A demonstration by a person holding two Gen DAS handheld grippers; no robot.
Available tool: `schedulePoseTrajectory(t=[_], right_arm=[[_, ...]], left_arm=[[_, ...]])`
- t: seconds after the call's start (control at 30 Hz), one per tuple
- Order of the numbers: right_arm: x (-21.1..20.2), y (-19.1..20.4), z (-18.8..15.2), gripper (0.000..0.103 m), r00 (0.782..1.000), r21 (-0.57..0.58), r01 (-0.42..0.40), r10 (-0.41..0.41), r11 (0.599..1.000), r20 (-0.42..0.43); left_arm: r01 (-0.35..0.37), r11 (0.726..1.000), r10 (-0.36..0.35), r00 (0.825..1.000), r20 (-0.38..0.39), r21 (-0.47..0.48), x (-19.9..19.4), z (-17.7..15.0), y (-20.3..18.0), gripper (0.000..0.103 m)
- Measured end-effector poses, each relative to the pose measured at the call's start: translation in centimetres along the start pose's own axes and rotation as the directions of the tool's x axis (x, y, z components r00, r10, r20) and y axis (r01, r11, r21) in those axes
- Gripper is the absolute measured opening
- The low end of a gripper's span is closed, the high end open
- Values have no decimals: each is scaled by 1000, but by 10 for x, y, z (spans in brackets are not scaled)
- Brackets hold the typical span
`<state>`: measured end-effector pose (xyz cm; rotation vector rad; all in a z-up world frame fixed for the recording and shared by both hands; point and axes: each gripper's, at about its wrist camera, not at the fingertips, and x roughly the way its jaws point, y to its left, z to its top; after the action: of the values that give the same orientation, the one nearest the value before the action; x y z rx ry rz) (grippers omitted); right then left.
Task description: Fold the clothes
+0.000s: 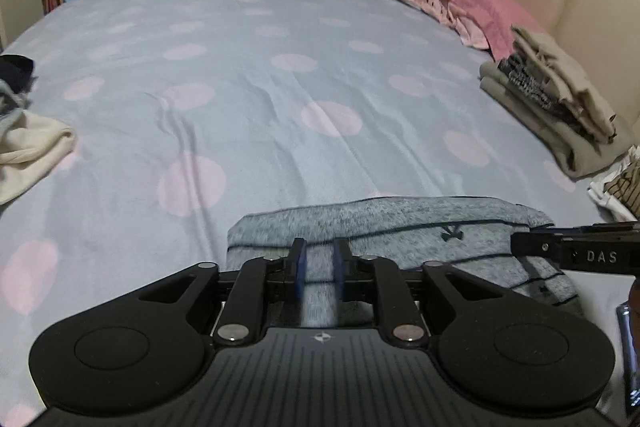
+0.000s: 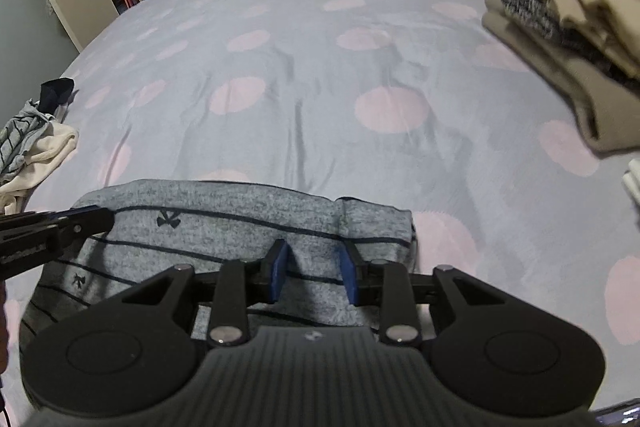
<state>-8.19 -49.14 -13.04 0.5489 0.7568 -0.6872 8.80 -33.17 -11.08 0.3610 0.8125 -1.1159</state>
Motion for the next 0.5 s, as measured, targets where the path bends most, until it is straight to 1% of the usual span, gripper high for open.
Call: schedulePoseTrajectory(t=[0.03,0.07,0.13,0.17,0.2,0.3,0.33,0.37,0.43,0.5], right_arm=[[-6,0,0,46,1000,-2,0,0,1000,11],[-12,0,-1,53,1000,2,-8,8,1000,20],[-24,-1,-4,56,999,18,-29,28,999,32],[-30,-2,-6,63,999,24,-36,35,999,35],[-36,-3,-9,74,998,29,-42,41,999,37],[-52,-12,-20,79,998,36,-53,51,998,45],[-55,-16,-23,80,998,41,-52,50,998,38],[-58,-21,-27,81,998,49,-52,51,997,30],[-60,-30,-34,82,998,76,-60,60,995,6],[-59,-39,-40,82,997,111,-72,75,991,-25]], left_arm=[[-8,1000,8,1000,8,-2,-9,-3,-1,30],[-17,1000,17,1000,15,-3,-18,-5,-1,39],[-37,999,37,999,20,-7,-34,-11,-1,49],[-43,999,44,999,19,-11,-40,-12,0,49],[-53,998,53,998,16,-19,-45,-14,4,49],[-84,995,84,996,8,-46,-59,-19,15,54],[-86,994,86,996,0,-63,-61,-21,20,57],[-85,993,84,996,-10,-83,-62,-23,25,57],[-46,989,42,999,-35,-137,-60,-28,34,59],[12,980,-25,998,-61,-198,-53,-32,43,61]])
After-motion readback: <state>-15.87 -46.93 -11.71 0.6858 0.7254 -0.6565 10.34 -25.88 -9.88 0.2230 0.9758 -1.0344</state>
